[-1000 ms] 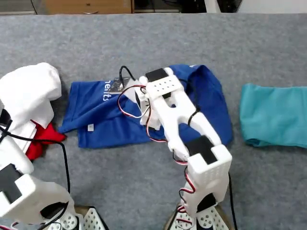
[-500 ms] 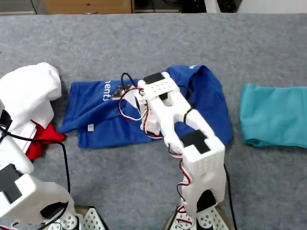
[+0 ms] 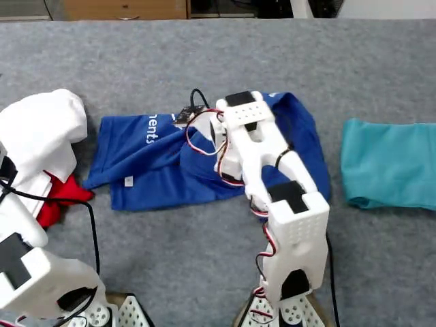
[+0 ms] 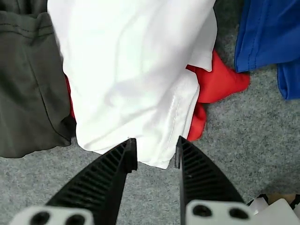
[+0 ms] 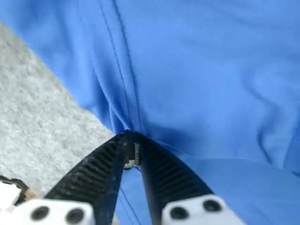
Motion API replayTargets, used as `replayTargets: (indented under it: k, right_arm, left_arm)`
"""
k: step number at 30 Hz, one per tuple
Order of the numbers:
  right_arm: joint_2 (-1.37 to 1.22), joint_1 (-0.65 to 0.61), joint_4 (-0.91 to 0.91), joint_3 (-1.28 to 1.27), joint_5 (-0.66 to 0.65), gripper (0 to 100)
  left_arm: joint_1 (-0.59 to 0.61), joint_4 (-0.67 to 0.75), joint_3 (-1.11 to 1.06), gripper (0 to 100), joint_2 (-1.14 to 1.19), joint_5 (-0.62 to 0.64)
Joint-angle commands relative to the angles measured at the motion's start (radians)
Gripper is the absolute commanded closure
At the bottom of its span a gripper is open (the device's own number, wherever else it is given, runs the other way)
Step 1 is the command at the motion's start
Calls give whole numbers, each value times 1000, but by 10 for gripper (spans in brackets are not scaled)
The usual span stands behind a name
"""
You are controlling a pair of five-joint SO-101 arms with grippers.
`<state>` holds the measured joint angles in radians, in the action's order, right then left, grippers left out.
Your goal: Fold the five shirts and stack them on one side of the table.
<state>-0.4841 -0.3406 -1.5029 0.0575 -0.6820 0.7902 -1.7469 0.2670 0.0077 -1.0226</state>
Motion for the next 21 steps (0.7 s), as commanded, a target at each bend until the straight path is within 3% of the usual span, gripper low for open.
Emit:
replayTargets:
  k: [1, 4, 14, 21]
  right_arm:
    - [13, 28, -15, 42, -35, 997]
    - [15, 36, -81, 79, -81, 997]
    - [15, 255, -284, 421, -308, 997]
    - [7, 147, -284, 341, -249, 961]
  left_arm:
    - [0, -11, 5, 851, -45, -5]
    - [0, -11, 5, 851, -45, -5]
    - [-2, -11, 5, 851, -45, -5]
    - [-21, -11, -6, 851, -45, -5]
